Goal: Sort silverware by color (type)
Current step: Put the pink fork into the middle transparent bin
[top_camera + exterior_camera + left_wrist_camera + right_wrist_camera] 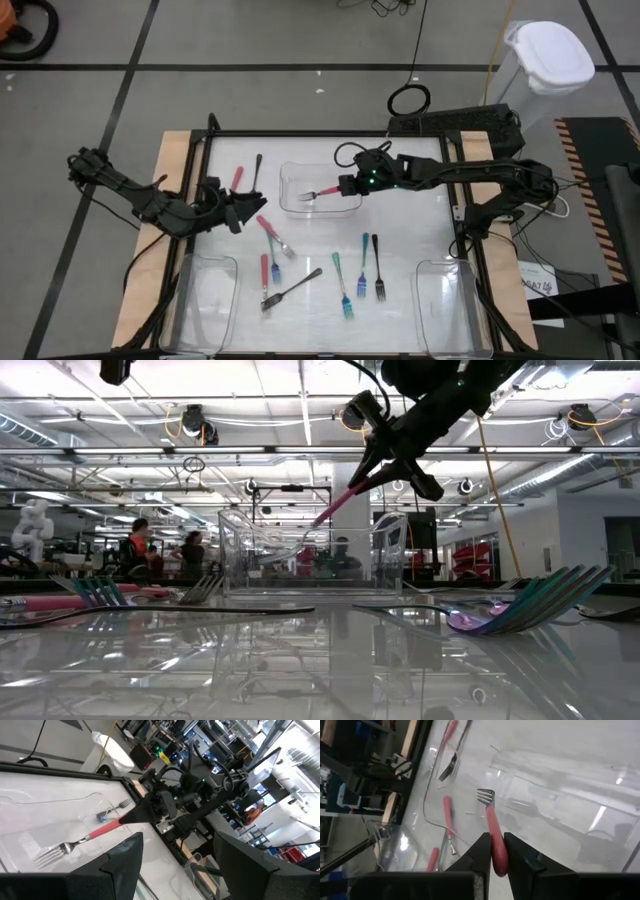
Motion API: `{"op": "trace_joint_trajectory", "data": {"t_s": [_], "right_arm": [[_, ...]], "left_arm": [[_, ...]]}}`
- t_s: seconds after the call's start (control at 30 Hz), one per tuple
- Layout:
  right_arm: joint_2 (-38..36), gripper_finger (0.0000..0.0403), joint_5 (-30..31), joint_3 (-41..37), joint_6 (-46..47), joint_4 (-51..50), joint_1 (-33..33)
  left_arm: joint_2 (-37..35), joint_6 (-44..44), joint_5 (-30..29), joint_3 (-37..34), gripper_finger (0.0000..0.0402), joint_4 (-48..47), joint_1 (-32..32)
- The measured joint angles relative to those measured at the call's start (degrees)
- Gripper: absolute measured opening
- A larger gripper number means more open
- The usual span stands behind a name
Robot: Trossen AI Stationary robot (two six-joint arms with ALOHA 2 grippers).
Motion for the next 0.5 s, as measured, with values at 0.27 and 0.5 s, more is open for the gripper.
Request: {"op": "trace_joint_trajectory", "data": {"t_s": [0.27, 0.5], "right_arm": [[0.2, 0.0039, 1.4, 0.0, -1.3, -2.4, -0.4], [0.7, 0.004, 2.2, 0.1, -1.3, -1.9, -0.4]], "left_arm": [[1.2, 0.0, 0.0, 0.0, 0.0242, 0.0, 0.0], [1.4, 0.0, 0.0, 0.0, 0.0242, 0.0, 0.0]]}}
